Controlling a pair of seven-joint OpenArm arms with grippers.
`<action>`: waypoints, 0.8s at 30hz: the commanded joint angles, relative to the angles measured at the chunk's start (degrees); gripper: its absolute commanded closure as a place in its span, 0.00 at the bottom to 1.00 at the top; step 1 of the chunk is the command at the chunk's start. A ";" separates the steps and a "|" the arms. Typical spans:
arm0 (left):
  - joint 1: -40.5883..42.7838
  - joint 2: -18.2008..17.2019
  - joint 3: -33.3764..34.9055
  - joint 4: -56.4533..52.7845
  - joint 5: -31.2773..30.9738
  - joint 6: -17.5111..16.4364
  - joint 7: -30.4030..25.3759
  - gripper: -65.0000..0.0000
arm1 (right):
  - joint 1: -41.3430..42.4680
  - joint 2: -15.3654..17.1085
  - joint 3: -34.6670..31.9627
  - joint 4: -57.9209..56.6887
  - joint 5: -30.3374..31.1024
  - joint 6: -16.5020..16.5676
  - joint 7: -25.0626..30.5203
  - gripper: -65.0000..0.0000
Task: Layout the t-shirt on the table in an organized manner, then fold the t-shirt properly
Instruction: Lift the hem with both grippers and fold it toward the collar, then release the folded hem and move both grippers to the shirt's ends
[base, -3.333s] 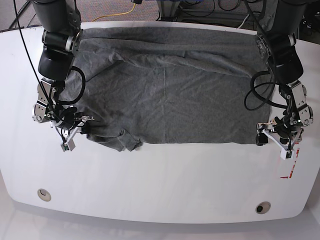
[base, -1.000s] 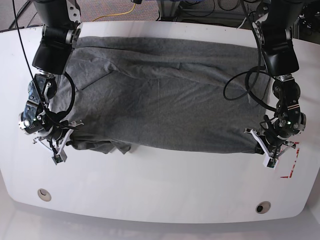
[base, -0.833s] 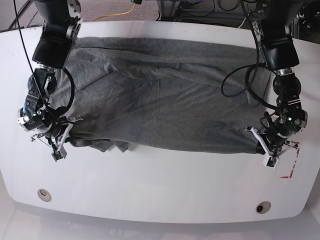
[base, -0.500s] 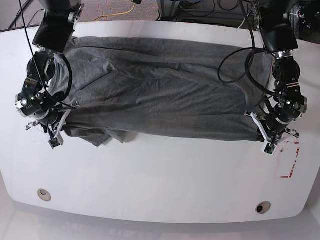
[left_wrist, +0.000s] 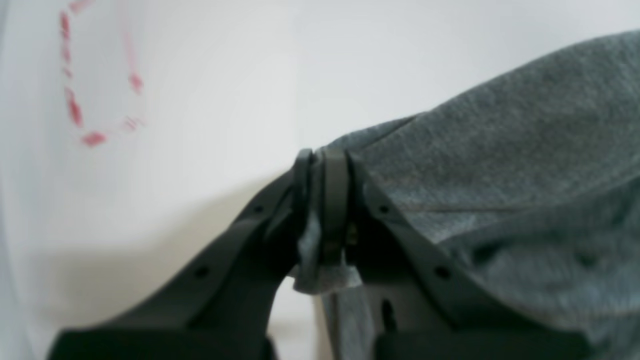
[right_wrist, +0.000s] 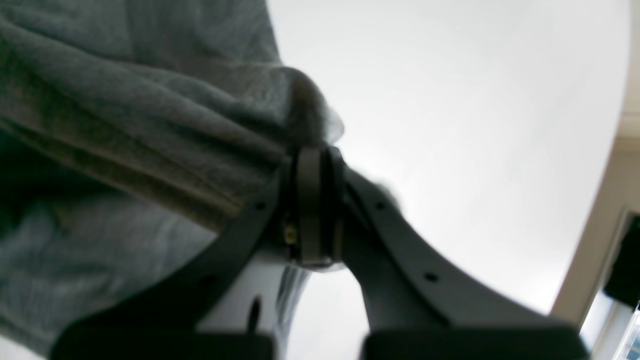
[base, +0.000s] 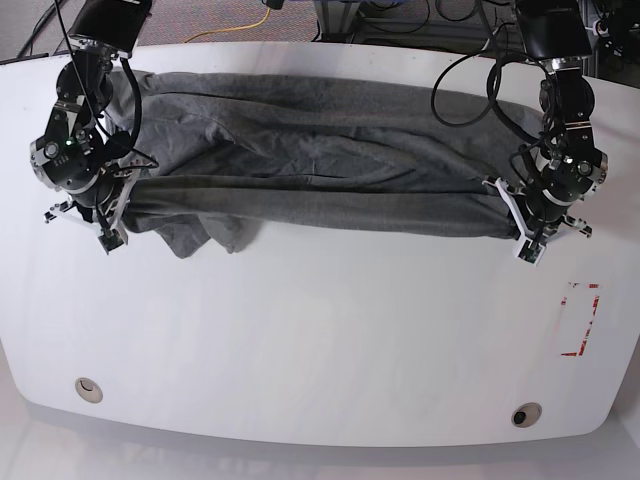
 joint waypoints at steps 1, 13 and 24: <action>0.55 -1.01 -0.39 1.20 0.33 0.37 0.91 0.99 | -0.58 0.13 0.47 0.75 -0.47 -0.32 0.37 0.98; 1.96 -1.10 -2.85 -0.12 0.60 -6.49 7.51 0.89 | -4.71 -2.86 0.56 0.66 -0.83 -0.32 0.46 0.43; 0.46 -3.56 -2.32 -1.08 0.60 -6.75 10.94 0.08 | -1.02 -3.39 2.84 0.75 -0.39 -0.32 0.55 0.00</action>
